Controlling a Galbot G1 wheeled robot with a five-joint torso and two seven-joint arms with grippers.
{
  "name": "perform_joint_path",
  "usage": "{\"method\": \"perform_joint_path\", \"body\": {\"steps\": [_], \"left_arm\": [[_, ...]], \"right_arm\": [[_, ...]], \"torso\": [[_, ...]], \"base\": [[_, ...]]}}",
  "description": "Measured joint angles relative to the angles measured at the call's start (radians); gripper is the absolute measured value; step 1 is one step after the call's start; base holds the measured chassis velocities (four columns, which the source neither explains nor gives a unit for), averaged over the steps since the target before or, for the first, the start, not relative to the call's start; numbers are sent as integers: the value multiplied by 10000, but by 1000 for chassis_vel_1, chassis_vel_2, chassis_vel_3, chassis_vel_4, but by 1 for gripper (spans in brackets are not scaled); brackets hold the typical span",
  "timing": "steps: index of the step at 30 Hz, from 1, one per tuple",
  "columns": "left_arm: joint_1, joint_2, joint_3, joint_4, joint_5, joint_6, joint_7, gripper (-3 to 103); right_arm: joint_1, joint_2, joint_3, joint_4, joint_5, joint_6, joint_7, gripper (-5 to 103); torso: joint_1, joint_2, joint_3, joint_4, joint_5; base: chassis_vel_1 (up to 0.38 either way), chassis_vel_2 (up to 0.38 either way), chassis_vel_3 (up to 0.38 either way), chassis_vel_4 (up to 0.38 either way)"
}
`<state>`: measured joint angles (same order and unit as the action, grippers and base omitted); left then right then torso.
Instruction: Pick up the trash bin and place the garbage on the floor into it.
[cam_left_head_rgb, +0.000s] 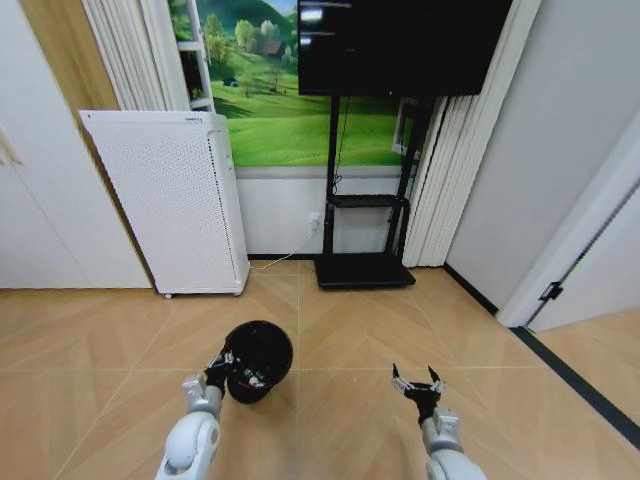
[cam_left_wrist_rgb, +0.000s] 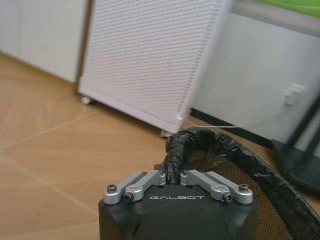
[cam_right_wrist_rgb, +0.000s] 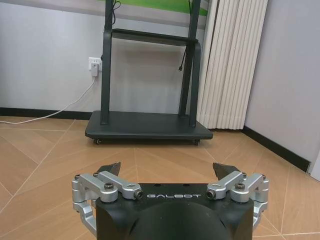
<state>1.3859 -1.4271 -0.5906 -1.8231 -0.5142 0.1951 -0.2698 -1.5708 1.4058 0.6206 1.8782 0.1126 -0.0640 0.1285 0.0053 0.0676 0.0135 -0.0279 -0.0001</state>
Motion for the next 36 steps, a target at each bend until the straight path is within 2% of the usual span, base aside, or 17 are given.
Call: {"method": "perform_joint_path", "body": {"steps": [2, 3, 5, 8, 9, 11, 13, 18, 21, 22, 24, 27, 36], "left_arm": [[-126, -6, -409, 186, -970, -50, -408, 7], [-126, -6, -409, 186, -970, -50, -408, 7], [-365, 88, -1320, 710, -2242, -53, -585, 7], [-577, 139, -1689, 1063, -2517, -16, -589, 7], [-938, 194, -2124, 1568, -2711, 86, -438, 7], [-1306, 244, -2462, 2013, -2727, 168, -203, 7], [-2042, 457, -3034, 2823, -2544, 331, 370, 7], [-2690, 999, -3231, 3564, -2450, 383, 901, 7], [-3375, 1356, -3137, 4459, -2376, 365, 1356, 7], [-3375, 1356, -3137, 4459, -2376, 365, 1356, 7], [-3973, 1596, -2868, 5501, -2199, 213, 1595, 7], [-4433, 1716, -2583, 6171, -2078, 131, 1731, 7], [-4950, 1325, -2212, 6740, -2089, 79, 1829, 7]], "right_arm": [[89, -5, 0, -50, 1, -5, 0, 100], [89, -5, 0, -50, 1, -5, 0, 100], [215, -4, -20, -94, -14, -51, 0, 100], [270, -5, -12, -114, -12, -103, -1, 100], [350, -5, 11, -164, -9, -123, 0, 100], [425, -4, 39, -211, -2, -134, 8, 100], [496, -10, 53, -239, 12, -162, 25, 100], [513, -3, 21, -256, 9, -179, 40, 100], [527, 64, -63, -307, -49, -183, 45, 100], [527, 64, -63, -307, -49, -183, 45, 100], [543, 90, -79, -379, -94, -173, 46, 100], [552, 105, -67, -486, -130, -106, 47, 100], [659, 82, -85, -670, -180, 1, 32, 100]], "torso": [[0, -1, 0, 0, 0], [0, -1, 0, 0, 0], [0, 0, 0, 0, -2], [0, 0, 0, 4, -2], [0, -1, 0, 4, 1], [0, -1, 0, 4, -2], [0, -1, 0, -3, -1], [0, -1, 0, 1, -2], [0, -1, 0, 2, -3], [0, -1, 0, 2, -3], [0, 0, 0, 0, -1], [0, -1, 1, 2, -3], [0, -1, 0, -1, 2]], "base": [[0, 0, 0, 0], [0, 0, 0, 0], [0, 0, 0, 0], [0, 0, 0, 0], [0, 0, 0, 0], [0, 0, 0, 0], [0, 0, 0, 0], [0, 0, 0, 0], [0, 0, 0, 0], [0, 0, 0, 0], [0, 0, 0, 0], [0, 0, 0, 0], [0, 0, 0, 0]]}}
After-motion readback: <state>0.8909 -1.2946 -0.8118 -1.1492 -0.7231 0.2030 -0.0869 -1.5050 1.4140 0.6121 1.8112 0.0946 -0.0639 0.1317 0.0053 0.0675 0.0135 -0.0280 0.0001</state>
